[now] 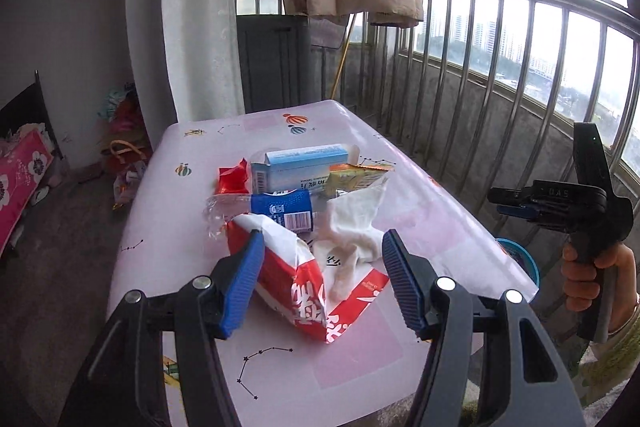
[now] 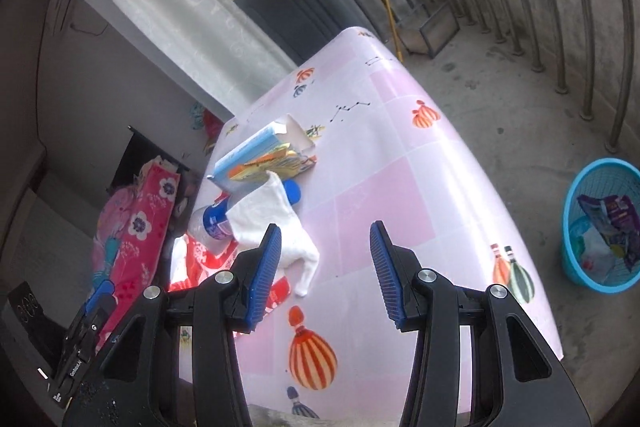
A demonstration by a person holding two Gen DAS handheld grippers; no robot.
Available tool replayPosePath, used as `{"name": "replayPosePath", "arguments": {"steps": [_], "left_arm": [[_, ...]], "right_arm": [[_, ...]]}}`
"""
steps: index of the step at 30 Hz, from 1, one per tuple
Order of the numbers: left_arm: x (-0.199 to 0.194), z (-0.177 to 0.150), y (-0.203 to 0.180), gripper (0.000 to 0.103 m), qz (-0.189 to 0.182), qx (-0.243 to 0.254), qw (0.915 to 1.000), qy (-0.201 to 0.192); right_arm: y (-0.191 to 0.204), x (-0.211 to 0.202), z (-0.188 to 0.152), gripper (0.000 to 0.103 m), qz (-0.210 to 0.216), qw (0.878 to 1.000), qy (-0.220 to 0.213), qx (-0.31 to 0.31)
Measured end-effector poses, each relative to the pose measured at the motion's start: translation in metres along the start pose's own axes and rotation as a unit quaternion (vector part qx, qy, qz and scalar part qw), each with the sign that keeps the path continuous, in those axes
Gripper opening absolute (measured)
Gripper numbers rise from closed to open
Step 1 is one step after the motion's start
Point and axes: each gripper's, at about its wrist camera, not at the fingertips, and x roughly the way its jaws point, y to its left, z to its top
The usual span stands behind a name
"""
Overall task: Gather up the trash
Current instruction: 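Move both tools back over the table toward the remaining trash, then grasp the white cloth glove with the right tool while the left tool grasps the red-and-white bag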
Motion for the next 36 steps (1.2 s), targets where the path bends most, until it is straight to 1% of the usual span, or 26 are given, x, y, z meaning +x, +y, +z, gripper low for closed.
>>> {"name": "replayPosePath", "arguments": {"steps": [3, 8, 13, 16, 19, 23, 27, 30, 32, 34, 36], "left_arm": [[0.010, -0.014, 0.011, 0.059, 0.007, -0.015, 0.9997, 0.018], [0.029, -0.031, 0.017, 0.059, 0.023, -0.021, 0.9990, 0.033], [0.050, -0.047, 0.015, 0.059, 0.019, -0.009, 0.9984, 0.053], [0.062, -0.055, 0.014, 0.059, 0.027, 0.003, 0.9979, 0.058], [0.073, -0.062, 0.017, 0.060, 0.028, 0.004, 0.9974, 0.066], [0.079, -0.064, 0.019, 0.059, 0.026, 0.001, 0.9978, 0.060], [0.083, -0.067, 0.015, 0.060, 0.036, 0.019, 0.9980, 0.049], [0.090, -0.074, 0.009, 0.060, 0.042, 0.037, 0.9965, 0.062], [0.093, -0.078, 0.010, 0.060, 0.036, 0.034, 0.9961, 0.073], [0.094, -0.079, 0.014, 0.060, 0.036, 0.022, 0.9960, 0.078], [0.094, -0.080, 0.021, 0.059, 0.041, 0.006, 0.9960, 0.079]], "right_arm": [[0.016, 0.016, 0.000, 0.045, 0.005, 1.000, 0.019, -0.017], [0.034, 0.034, -0.005, 0.045, 0.007, 0.998, 0.045, -0.032], [0.044, 0.059, -0.010, 0.045, 0.000, 0.996, 0.075, -0.041], [0.050, 0.076, -0.013, 0.048, -0.005, 0.995, 0.088, -0.053], [0.054, 0.092, -0.012, 0.050, -0.014, 0.993, 0.099, -0.067], [0.058, 0.112, -0.011, 0.051, -0.023, 0.990, 0.112, -0.078], [0.059, 0.125, -0.014, 0.051, -0.023, 0.988, 0.130, -0.085], [0.061, 0.132, -0.020, 0.051, -0.023, 0.985, 0.143, -0.090], [0.062, 0.133, -0.023, 0.051, -0.023, 0.985, 0.146, -0.093], [0.064, 0.132, -0.026, 0.049, -0.028, 0.984, 0.143, -0.100], [0.064, 0.131, -0.027, 0.041, -0.035, 0.984, 0.144, -0.103]]}}
